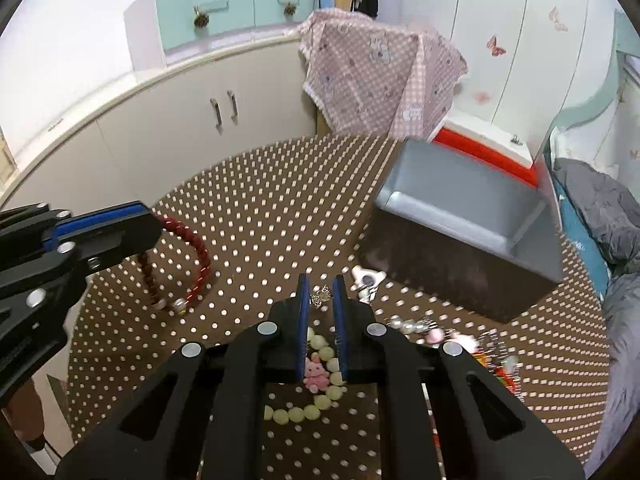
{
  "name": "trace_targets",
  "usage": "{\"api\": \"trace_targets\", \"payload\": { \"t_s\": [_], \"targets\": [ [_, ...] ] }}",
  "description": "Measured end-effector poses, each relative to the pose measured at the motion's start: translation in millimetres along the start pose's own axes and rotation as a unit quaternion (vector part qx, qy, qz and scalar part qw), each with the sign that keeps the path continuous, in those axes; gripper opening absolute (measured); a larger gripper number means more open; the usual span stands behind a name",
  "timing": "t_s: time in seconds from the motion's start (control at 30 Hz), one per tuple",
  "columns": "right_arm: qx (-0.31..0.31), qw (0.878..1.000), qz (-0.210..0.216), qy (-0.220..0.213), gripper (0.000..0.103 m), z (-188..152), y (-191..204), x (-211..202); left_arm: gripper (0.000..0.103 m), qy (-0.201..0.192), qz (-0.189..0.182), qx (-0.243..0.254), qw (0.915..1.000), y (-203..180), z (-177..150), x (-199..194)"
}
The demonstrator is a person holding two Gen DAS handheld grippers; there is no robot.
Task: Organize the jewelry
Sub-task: 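Carry the red bead bracelet with the left tool into the grey box and release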
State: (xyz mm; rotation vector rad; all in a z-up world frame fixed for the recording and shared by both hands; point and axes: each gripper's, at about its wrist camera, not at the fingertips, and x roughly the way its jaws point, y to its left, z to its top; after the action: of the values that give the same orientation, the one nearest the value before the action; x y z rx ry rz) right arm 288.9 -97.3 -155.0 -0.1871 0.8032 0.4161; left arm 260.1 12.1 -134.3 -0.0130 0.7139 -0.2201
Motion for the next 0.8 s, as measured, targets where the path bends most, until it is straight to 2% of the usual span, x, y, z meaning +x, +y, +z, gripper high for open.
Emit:
{"api": "trace_targets", "payload": {
  "t_s": [0.27, 0.47, 0.6, 0.8],
  "targets": [
    [-0.002, 0.997, -0.020, -0.070, 0.010, 29.6, -39.4, -64.7, 0.008, -0.049, -0.037, 0.024, 0.9978, -20.4, 48.1, -20.6],
    [-0.006, 0.994, -0.040, -0.098, 0.010, 41.1, -66.8, -82.2, 0.008, -0.070, -0.061, 0.043, 0.9948, -35.7, 82.2, -22.5],
    [0.006, 0.994, -0.032, -0.100, 0.010, 49.1, -84.9, -77.7, 0.008, -0.072, -0.079, 0.052, 0.9929, -47.3, 100.5, -13.0],
    [0.050, 0.996, -0.012, -0.068, 0.010, 59.2, -119.4, -53.8, 0.008, -0.040, -0.101, 0.058, 0.9924, -65.5, 124.2, 21.8]
  ]
}}
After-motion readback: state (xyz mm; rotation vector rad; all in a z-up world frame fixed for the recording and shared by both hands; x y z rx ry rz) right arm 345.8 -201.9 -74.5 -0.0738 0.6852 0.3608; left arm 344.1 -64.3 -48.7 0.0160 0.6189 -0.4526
